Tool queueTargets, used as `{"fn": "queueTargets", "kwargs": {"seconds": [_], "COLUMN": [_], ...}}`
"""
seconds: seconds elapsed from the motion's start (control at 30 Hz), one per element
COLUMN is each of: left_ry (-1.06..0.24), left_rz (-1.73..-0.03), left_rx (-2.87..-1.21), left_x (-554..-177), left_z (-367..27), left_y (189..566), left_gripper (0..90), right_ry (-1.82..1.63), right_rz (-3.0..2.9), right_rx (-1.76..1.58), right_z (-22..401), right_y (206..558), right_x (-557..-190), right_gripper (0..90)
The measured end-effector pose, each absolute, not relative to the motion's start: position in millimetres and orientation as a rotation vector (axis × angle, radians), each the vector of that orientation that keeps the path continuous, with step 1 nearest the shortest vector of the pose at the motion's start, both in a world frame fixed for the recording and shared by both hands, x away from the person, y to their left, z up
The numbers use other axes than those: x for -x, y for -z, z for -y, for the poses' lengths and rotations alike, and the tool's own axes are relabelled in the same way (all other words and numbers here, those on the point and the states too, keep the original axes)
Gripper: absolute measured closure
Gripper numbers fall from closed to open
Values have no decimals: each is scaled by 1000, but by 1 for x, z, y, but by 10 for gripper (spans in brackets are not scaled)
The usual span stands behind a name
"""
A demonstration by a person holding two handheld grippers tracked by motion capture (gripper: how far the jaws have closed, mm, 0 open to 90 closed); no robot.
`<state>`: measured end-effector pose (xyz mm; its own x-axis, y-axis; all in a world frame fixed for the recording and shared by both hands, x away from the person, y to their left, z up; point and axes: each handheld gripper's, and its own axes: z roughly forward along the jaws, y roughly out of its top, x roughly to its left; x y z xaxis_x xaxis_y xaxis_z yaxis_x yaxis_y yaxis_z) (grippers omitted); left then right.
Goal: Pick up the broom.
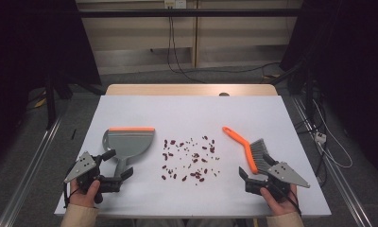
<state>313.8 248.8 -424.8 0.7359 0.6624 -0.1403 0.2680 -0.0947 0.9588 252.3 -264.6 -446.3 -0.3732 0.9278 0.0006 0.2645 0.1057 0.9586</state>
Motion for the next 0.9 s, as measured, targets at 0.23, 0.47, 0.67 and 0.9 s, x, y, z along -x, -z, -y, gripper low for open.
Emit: {"fn": "queueTargets", "kwargs": {"seconds": [0.23,0.47,0.67,0.9], "left_ry": [-391,-393,-392,-398], "left_rz": [-750,-745,-739,-746], "left_rx": [-1676,-1680,-1684,-1671], "left_x": [-314,-314,-313,-313], "left_z": [-250,-250,-249,-252], "left_y": [425,425,425,424], "left_gripper": [30,30,30,30], "right_ry": [-1295,-1303,-1263,-1225], "right_rz": [-1747,-1741,-1745,-1773], "right_rx": [-1180,-1175,-1210,-1319], "right_z": [264,264,265,267], "right_y": [446,443,432,425], "right_x": [-253,-255,-264,-287], "right_gripper": [31,29,34,83]}}
